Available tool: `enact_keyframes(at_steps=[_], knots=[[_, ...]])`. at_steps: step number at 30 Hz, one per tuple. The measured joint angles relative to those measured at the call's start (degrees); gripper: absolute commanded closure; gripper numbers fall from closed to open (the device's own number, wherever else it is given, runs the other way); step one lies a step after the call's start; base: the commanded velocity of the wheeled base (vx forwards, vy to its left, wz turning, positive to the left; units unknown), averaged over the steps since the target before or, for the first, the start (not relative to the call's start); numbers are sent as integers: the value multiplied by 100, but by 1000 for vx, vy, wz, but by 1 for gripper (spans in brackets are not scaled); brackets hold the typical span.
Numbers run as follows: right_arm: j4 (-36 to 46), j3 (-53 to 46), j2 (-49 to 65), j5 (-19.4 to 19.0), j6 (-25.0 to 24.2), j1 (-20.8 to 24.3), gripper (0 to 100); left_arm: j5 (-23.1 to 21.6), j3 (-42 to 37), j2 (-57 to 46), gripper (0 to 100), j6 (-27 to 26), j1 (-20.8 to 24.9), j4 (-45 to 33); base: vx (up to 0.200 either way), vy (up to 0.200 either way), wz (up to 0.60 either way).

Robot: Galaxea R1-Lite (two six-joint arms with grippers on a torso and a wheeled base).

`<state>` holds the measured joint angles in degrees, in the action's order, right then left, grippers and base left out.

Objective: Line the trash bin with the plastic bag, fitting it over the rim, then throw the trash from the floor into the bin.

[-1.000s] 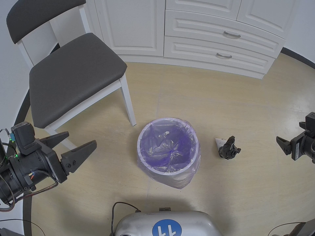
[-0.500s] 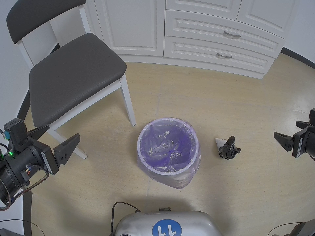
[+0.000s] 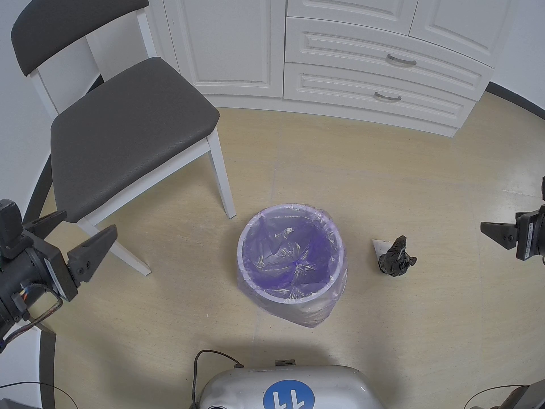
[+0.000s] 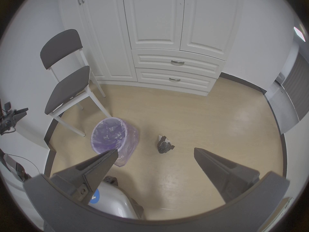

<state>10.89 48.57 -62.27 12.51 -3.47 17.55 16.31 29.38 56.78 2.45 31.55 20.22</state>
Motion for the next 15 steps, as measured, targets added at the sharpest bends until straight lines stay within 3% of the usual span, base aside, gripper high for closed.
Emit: enact_keyframes(at_steps=[8,15], knots=[[925,385,707,207,132,262,0,-6,228,-312,0,55,9,-358,0,0,0],[1486,906,996,126,-352,756,0,-6,584,-367,0,435,17,-1341,0,0,0]])
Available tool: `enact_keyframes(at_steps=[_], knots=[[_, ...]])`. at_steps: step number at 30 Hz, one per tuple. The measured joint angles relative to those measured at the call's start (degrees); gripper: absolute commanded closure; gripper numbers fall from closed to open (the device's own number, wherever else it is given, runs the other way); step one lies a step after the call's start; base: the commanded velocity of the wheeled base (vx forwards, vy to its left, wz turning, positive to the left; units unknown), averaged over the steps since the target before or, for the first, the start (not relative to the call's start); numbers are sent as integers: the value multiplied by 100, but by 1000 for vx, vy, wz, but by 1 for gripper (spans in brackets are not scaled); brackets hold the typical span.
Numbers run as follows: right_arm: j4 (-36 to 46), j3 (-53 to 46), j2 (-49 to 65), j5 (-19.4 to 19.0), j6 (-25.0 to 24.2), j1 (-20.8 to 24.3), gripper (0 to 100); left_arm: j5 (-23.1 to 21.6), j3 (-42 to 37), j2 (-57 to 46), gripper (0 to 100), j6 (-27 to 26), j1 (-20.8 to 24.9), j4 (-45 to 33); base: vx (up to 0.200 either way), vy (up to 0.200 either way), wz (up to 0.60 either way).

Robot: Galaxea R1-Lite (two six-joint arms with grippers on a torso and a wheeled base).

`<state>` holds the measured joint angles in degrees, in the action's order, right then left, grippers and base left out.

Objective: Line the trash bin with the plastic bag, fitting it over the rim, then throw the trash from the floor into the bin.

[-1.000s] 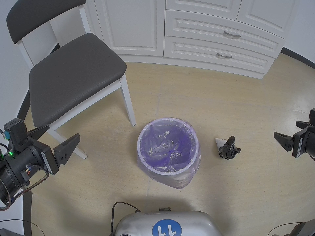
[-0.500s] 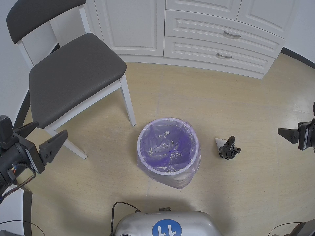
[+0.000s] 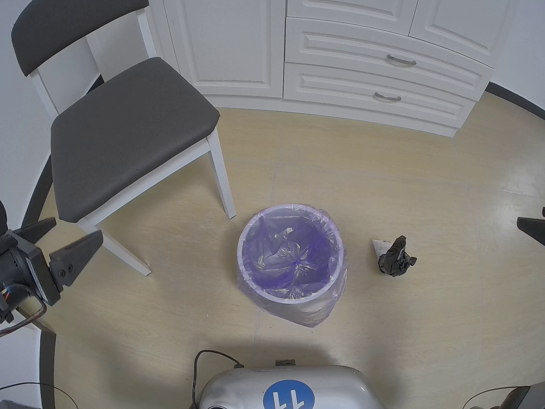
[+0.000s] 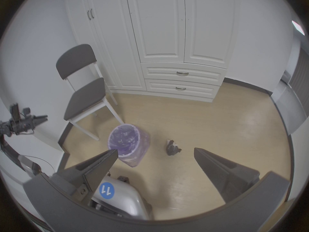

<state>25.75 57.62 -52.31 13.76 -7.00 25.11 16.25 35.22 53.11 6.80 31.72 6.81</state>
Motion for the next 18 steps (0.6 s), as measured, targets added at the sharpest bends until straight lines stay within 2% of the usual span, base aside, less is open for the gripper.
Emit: enact_keyframes(at_steps=[3,6,14,18], knots=[[41,87,-174,-143,-226,55,0,-18,299,41,0,375,-6,-691,0,0,0],[52,130,-488,-301,-367,16,0,-46,573,132,0,677,-6,-1036,0,0,0],[15,108,-1449,-627,-419,-601,0,-73,794,422,0,892,9,-1223,0,0,0],[-356,15,-1864,-652,-378,-844,0,-71,800,490,0,892,13,-1247,0,0,0]])
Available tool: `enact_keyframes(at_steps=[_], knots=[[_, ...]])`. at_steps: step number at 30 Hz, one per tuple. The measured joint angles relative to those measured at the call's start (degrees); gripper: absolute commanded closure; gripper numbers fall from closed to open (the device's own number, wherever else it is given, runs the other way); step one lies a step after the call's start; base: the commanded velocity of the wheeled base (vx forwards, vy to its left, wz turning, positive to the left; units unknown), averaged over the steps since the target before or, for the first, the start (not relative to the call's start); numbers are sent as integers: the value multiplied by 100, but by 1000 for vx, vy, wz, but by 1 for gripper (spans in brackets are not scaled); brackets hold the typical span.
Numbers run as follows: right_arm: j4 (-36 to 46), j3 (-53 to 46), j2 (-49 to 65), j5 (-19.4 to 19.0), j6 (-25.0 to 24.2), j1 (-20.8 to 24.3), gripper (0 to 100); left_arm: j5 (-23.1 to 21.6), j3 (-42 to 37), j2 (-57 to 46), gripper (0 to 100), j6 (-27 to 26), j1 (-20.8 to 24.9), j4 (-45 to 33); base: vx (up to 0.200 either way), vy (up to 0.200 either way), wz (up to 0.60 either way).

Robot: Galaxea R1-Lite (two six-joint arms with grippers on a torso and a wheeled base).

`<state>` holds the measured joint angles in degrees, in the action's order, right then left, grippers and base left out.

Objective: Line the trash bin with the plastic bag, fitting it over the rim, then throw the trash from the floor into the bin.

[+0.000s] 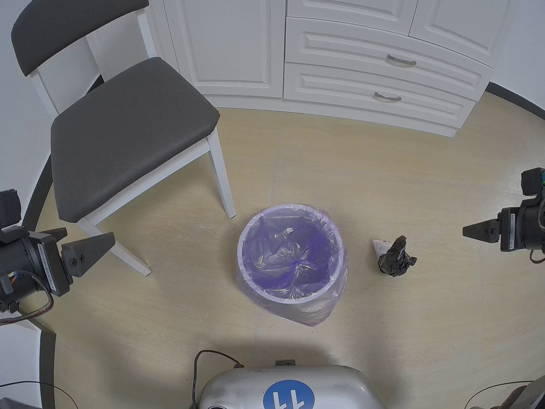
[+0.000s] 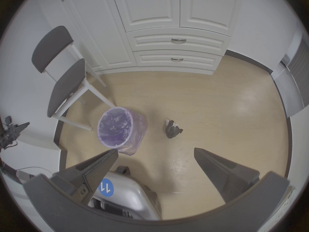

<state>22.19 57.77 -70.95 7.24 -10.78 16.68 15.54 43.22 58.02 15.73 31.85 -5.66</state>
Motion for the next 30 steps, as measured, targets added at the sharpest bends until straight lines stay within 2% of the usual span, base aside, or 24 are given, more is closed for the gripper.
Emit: enact_keyframes(at_steps=[11,22,30], knots=[[-1218,-557,-1072,-5,224,-340,0,16,-55,24,0,-21,12,2,0,0,0],[-3646,-1276,-2280,34,345,-544,0,29,-91,-5,0,-104,12,7,0,0,0],[-4454,-1558,-3280,74,407,-612,0,40,-162,-27,0,-229,12,11,0,0,0]])
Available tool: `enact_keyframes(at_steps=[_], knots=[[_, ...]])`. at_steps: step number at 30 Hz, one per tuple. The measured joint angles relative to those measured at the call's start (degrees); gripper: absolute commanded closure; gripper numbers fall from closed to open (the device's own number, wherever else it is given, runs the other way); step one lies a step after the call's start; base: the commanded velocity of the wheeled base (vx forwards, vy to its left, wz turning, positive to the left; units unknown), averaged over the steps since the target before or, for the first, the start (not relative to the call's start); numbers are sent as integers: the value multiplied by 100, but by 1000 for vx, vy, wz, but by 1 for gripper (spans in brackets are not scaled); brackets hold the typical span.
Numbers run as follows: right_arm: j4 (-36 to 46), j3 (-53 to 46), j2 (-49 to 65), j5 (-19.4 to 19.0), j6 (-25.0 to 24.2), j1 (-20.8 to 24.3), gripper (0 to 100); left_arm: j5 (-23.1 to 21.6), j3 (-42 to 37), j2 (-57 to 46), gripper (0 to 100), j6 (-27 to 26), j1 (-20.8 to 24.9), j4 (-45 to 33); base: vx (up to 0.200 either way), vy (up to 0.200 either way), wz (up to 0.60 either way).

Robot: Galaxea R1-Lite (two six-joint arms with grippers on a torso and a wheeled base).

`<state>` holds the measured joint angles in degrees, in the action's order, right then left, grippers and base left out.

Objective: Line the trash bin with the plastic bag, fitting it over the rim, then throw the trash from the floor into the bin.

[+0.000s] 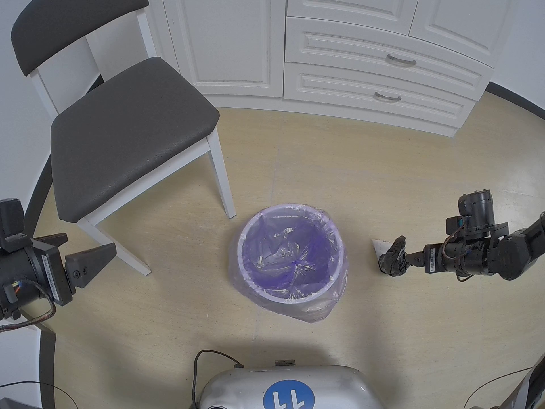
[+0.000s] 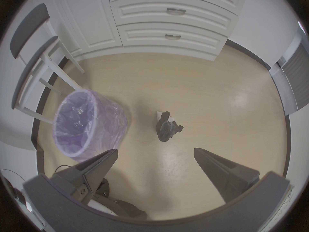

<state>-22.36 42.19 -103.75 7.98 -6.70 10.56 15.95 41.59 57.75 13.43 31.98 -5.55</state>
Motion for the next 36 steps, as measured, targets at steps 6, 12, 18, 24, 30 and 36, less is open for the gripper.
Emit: enact_keyframes(at_steps=[6,12,18,24,30,36], knots=[[-1176,33,-868,-22,-27,-141,0,1,-22,-34,0,-24,0,0,0,0,0],[-2981,72,-1819,-27,-44,-299,0,0,-39,-56,0,-35,0,2,0,0,0],[-4031,194,-2767,-16,-54,-419,0,-5,-50,-72,0,-44,0,0,0,0,0],[-4092,491,-3285,118,-189,-461,0,-7,-54,-76,0,-44,2,2,0,0,0],[-4092,973,-3693,317,-635,-458,0,-7,-76,-80,0,-44,2,18,0,0,0],[-4089,1428,-4020,339,-1086,-456,0,-7,-87,-80,0,-44,2,27,0,0,0]])
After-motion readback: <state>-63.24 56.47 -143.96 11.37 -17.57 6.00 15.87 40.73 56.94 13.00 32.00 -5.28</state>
